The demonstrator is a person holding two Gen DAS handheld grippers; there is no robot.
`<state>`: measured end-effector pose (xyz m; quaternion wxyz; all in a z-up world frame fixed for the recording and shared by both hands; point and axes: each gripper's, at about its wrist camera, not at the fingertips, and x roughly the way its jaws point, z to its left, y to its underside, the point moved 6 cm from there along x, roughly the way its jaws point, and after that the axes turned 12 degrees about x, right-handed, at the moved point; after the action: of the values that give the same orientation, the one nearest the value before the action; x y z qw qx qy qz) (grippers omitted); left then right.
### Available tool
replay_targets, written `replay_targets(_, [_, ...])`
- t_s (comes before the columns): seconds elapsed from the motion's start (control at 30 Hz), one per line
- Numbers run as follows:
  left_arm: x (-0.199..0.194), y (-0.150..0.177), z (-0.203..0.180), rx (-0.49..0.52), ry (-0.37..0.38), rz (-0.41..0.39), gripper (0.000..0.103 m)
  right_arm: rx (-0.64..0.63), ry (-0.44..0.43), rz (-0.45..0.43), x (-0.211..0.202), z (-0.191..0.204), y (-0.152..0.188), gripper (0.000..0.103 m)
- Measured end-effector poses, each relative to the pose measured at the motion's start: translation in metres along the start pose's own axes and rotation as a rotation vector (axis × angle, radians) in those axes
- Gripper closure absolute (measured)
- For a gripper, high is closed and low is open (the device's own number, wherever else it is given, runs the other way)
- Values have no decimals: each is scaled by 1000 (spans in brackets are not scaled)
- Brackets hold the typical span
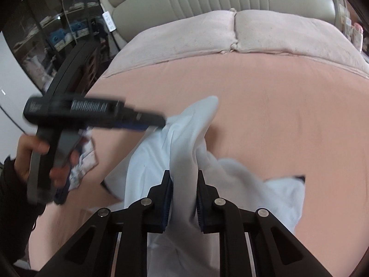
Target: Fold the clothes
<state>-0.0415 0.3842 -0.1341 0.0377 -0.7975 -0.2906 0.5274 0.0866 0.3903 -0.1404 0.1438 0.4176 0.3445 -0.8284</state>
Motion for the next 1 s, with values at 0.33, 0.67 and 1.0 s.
replay_targets(0.33, [-2, 4, -26, 161, 52, 16, 42, -67, -26, 93, 6, 16, 55, 86])
replay_targets(0.67, [8, 24, -24, 225, 131, 55, 42, -129, -2, 103, 9, 26, 69, 86])
replay_targets(1.0, [26, 75, -7, 266, 15, 153, 42, -59, -15, 123, 9, 19, 69, 85])
